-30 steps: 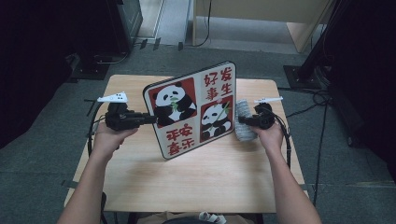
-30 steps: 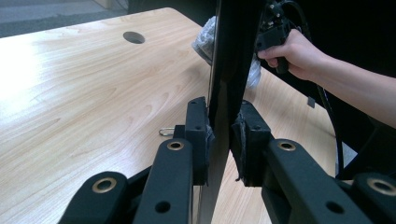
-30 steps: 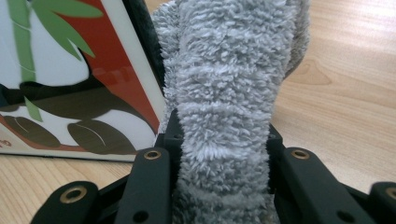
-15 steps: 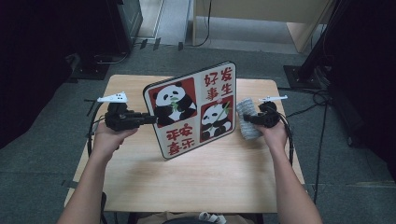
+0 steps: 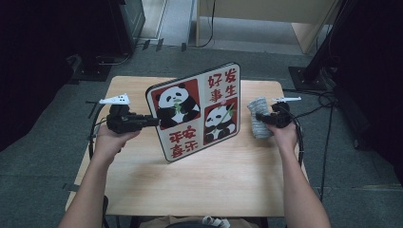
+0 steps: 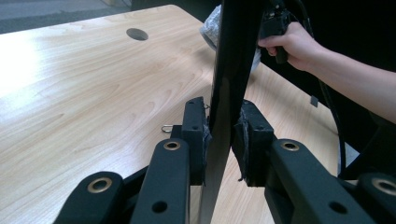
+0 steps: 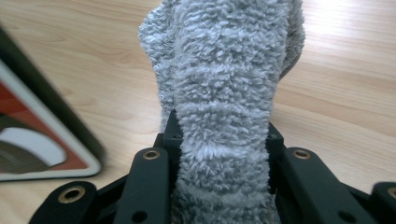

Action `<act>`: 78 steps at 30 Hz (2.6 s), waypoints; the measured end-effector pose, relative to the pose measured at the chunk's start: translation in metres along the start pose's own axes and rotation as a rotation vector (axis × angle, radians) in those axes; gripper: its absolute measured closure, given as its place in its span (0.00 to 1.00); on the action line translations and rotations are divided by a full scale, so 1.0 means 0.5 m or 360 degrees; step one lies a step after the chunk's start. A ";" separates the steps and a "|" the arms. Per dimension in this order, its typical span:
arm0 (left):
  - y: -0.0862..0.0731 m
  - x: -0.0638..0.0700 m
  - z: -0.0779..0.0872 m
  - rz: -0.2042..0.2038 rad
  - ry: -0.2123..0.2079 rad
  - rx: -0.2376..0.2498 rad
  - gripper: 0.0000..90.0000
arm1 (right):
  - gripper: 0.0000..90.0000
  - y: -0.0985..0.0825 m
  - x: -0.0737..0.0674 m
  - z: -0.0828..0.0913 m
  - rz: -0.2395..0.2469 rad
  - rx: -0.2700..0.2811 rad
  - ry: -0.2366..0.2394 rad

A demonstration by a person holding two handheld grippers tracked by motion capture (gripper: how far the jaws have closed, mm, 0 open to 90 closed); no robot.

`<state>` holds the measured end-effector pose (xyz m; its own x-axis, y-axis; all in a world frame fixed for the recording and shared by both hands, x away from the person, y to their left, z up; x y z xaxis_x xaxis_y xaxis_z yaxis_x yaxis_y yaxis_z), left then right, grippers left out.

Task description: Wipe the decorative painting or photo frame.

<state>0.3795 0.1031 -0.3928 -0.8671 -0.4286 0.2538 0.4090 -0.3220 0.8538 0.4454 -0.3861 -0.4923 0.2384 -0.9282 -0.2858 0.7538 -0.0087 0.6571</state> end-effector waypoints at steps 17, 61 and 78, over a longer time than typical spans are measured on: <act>-0.002 0.001 0.003 -0.0001 0.0039 -0.0017 0.80 | 0.51 -0.011 0.045 -0.043 -0.0139 -0.0063 -0.0135; -0.006 -0.012 0.007 -0.0021 0.0223 -0.0036 0.48 | 0.41 0.006 -0.028 0.069 0.0081 0.0108 -0.0097; -0.009 -0.020 0.008 0.0002 0.0269 -0.0038 0.48 | 0.41 -0.020 -0.103 0.093 0.0189 0.0089 0.0016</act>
<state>0.3852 0.1124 -0.3974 -0.8072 -0.5643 0.1732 0.4187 -0.3405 0.8419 0.3971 -0.3554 -0.4520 0.3302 -0.9202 -0.2102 0.6844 0.0801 0.7247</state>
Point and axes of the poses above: each handheld gripper's, and its own axes: z roughly backward along the jaws, y roughly out of its top, x roughly to its right, the point moved 4 cm from there along -z, roughly forward along the jaws, and after that the axes turned 7 degrees about -z, right-handed, at the moved point
